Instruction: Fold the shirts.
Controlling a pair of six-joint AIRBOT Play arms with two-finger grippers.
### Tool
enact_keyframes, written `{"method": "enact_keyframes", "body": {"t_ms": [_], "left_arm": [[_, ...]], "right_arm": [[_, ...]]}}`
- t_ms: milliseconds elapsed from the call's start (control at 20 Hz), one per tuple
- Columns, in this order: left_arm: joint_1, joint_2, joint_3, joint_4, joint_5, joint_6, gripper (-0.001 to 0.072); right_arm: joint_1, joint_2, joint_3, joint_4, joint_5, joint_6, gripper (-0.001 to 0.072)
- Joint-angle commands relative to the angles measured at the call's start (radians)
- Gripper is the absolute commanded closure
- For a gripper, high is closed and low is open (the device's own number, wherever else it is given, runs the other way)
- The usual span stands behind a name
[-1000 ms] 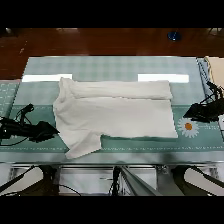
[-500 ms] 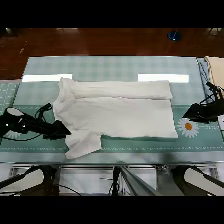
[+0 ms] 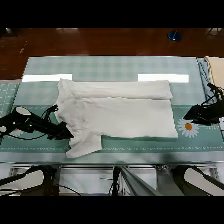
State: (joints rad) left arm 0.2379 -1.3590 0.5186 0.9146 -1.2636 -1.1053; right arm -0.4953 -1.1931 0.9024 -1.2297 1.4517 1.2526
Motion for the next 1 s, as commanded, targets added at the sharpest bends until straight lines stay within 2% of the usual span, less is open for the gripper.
{"method": "enact_keyframes", "body": {"t_ms": [0,300,550,650,800,850,900,950], "left_arm": [[-0.001,-0.001,0.0,0.012,0.024,0.037,0.0678],[-0.001,-0.001,0.0,0.012,0.023,0.059,0.0678],[-0.001,-0.001,0.0,0.012,0.014,0.077,0.0678],[-0.001,-0.001,0.0,0.012,0.014,0.089,0.0678],[-0.001,-0.001,0.0,0.012,0.015,0.092,0.0678],[-0.001,-0.001,0.0,0.011,0.016,0.098,0.0678],[-0.001,-0.001,0.0,0.011,0.015,0.103,0.0678],[-0.001,-0.001,0.001,0.011,0.015,0.103,0.0678]], "right_arm": [[-0.039,0.006,-0.066,0.041,0.035,-0.002,0.0168],[-0.044,0.006,-0.266,0.116,-0.05,-0.014,0.0168],[-0.044,0.006,-0.317,0.08,-0.088,-0.009,0.0169],[-0.043,0.006,-0.324,0.109,-0.111,0.001,0.0181],[-0.043,0.006,-0.372,0.238,-0.228,0.001,0.0389],[-0.043,0.006,-0.388,0.271,-0.28,0.002,0.0434],[-0.043,0.006,-0.396,0.292,-0.309,0.001,0.0447],[-0.043,0.006,-0.395,0.299,-0.315,0.0,0.0571]]}}
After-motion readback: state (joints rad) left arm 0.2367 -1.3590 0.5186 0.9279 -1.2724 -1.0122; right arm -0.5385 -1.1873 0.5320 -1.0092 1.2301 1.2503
